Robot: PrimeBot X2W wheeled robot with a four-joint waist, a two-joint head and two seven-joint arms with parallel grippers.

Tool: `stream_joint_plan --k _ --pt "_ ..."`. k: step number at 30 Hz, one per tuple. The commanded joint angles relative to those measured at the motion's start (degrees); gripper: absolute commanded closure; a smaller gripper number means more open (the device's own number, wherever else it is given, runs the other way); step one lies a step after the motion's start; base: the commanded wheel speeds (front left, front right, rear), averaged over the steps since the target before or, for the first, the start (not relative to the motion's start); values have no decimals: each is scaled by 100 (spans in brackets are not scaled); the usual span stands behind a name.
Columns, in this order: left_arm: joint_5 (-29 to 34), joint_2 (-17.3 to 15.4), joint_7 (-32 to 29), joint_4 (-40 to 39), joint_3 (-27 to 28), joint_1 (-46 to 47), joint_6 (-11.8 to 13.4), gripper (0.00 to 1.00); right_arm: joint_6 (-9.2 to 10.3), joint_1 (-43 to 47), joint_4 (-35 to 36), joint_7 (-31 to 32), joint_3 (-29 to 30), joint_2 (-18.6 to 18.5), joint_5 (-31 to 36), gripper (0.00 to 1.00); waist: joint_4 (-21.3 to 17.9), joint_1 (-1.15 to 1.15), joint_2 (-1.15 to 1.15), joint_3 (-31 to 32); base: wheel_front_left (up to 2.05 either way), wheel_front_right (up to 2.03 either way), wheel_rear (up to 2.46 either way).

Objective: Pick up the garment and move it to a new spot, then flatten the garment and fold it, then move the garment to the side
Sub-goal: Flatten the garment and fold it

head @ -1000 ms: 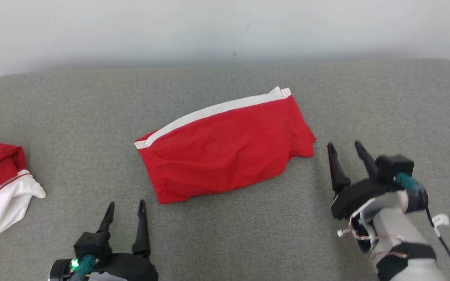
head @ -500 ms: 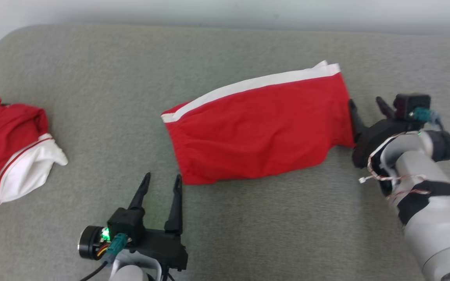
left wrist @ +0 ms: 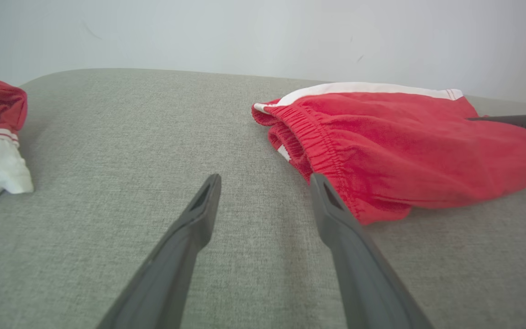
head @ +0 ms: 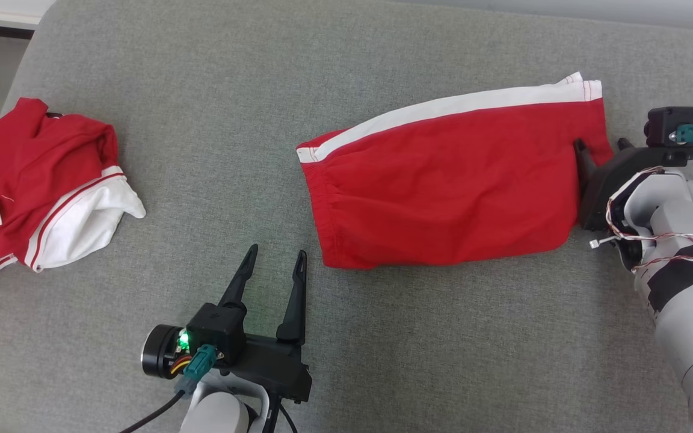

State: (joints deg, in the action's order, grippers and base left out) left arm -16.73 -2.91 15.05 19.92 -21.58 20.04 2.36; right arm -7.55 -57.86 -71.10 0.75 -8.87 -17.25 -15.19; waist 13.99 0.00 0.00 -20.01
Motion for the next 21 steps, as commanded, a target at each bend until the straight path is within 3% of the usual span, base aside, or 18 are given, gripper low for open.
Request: stream_joint_plan --k 1,2,3,4,6,7,21 --pt "-19 1 17 -14 12 23 21 0 14 198 -179 198 -62 79 -82 0 32 0 0 -36 0 0 0" --pt "-20 1 17 -18 21 19 21 0 14 221 -195 254 -78 98 -118 0 25 0 0 -32 0 0 0" --pt "-17 1 17 -20 30 16 29 0 14 241 -208 311 -118 104 -118 13 15 0 0 -26 0 0 0" --pt "-21 1 17 -19 36 17 33 0 12 265 -220 363 -169 116 -127 30 5 0 0 -17 0 0 0" --pt "-34 1 17 -22 45 25 33 0 1 308 -233 414 -219 155 -196 81 -26 0 0 10 0 0 0" --pt "-28 1 17 -21 43 28 32 0 1 324 -233 414 -245 159 -228 100 -41 0 0 26 0 0 0" --pt "-5 0 17 113 215 -282 -86 0 7 736 -32 -197 -256 352 -899 100 -516 0 0 785 0 0 0"
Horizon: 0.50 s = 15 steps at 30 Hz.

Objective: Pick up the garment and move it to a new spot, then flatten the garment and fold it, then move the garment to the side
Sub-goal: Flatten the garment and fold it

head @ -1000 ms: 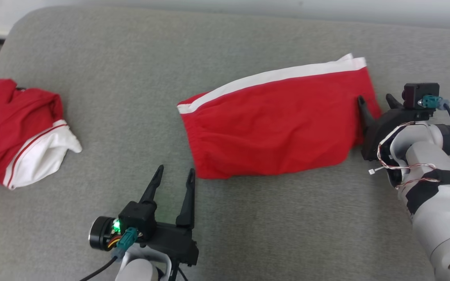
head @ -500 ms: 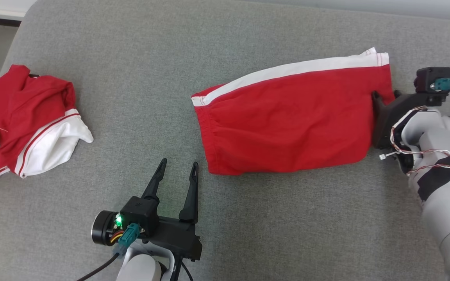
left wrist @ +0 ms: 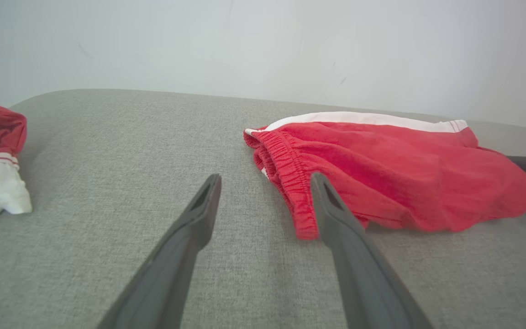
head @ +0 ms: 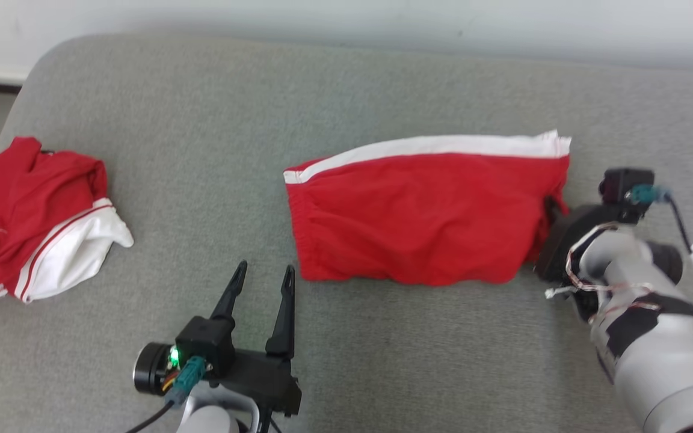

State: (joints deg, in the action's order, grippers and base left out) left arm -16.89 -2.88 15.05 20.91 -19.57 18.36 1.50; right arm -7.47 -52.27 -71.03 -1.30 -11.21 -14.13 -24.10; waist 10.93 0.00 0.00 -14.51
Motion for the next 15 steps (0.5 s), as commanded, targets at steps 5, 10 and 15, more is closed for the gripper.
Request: stream_joint_plan --k 5,10,15 --pt "42 -3 17 75 106 -259 -51 0 -2 519 115 -124 -102 111 -284 100 -460 0 0 543 0 0 0" --pt "102 -4 17 162 206 -453 -154 0 -2 1063 346 -239 -223 58 -606 100 -642 0 0 806 0 0 0" --pt "143 -3 17 228 234 -610 -197 0 -2 1436 486 -293 -334 33 -785 100 -722 0 0 957 0 0 0"
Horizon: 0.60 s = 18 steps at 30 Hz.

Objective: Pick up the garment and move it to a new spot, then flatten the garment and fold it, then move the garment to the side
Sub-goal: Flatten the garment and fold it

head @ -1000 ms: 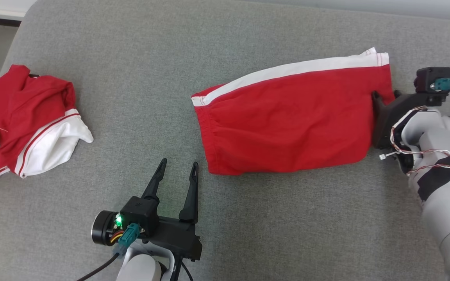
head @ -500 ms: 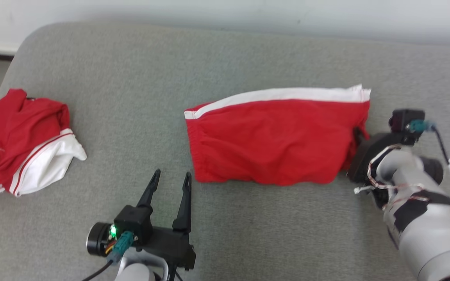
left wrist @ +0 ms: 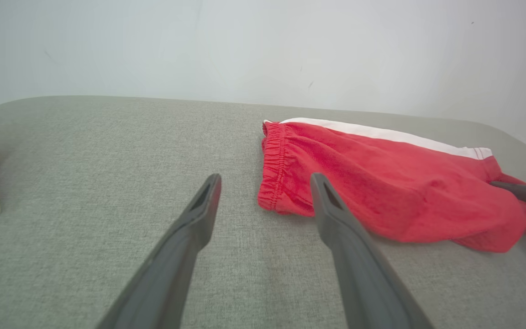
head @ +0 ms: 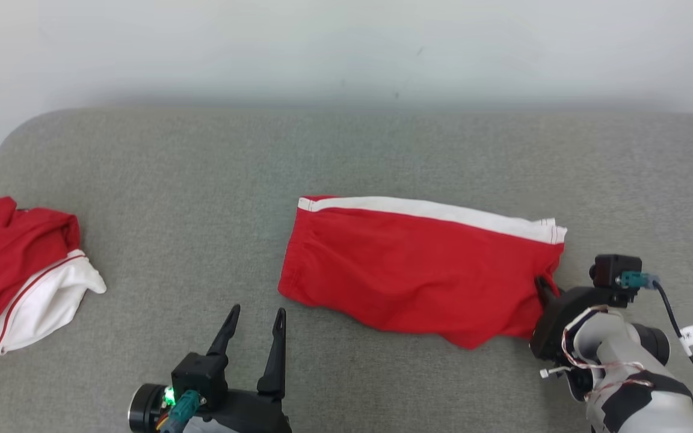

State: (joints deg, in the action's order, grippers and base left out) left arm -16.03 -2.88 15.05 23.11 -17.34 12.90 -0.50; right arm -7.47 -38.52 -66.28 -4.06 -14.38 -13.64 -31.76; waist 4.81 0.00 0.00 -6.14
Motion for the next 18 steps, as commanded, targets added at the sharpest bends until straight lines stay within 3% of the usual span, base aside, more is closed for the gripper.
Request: stream_joint_plan --k 1,12,18 --pt "60 -3 17 12 8 -76 -11 0 -2 113 19 -43 -26 -35 -56 100 -111 0 0 138 0 0 0" --pt "53 -2 17 80 -8 -139 -38 0 -2 187 87 -331 -167 -74 -86 100 -41 0 0 183 0 0 0" --pt "23 -3 17 71 2 -129 -32 0 -2 53 528 -519 -392 42 -157 100 -38 0 0 122 0 0 0"
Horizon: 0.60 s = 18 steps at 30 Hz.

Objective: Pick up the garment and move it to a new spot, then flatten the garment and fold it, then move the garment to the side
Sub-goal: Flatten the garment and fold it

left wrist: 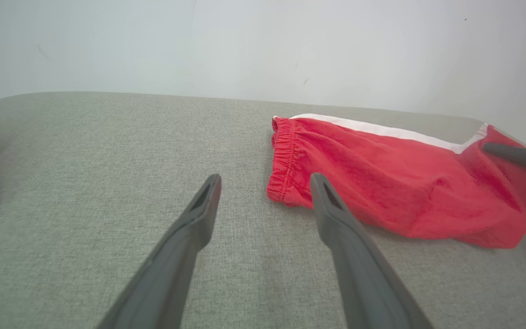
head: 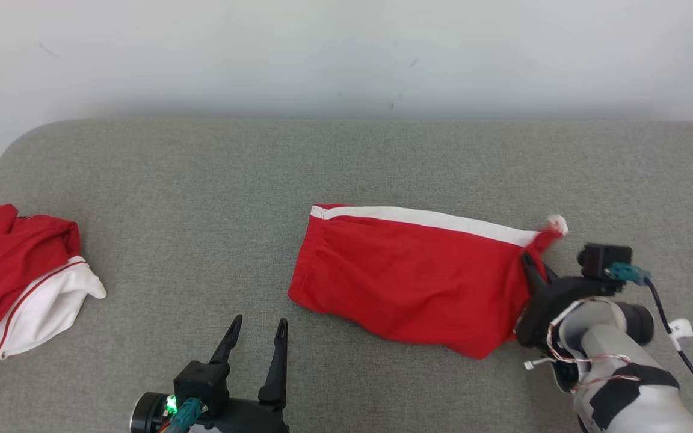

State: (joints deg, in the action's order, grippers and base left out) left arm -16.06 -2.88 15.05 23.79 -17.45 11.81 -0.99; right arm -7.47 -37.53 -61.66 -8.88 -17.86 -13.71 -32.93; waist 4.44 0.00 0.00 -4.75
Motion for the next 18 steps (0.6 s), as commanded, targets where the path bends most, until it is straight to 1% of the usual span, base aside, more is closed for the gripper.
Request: stream_joint_plan --k 1,4,10,15,18 --pt "14 -4 17 -4 7 -11 24 0 -2 -81 172 -70 -114 32 -3 100 -5 0 0 -33 0 0 0" --pt "0 -4 17 18 -22 16 38 0 -2 -153 549 -69 -302 106 -85 100 -8 0 0 -54 0 0 0" --pt "-54 -4 17 47 -81 57 63 0 -2 -195 1325 188 -829 321 -241 100 64 0 0 -76 0 0 0" --pt "-152 -3 17 78 -241 115 39 0 -2 -99 1623 393 -1287 485 -261 100 281 0 0 -126 0 0 0" --pt "-186 -5 17 105 -320 129 84 0 -3 -123 1673 452 -1514 659 -288 100 442 0 0 -164 0 0 0"
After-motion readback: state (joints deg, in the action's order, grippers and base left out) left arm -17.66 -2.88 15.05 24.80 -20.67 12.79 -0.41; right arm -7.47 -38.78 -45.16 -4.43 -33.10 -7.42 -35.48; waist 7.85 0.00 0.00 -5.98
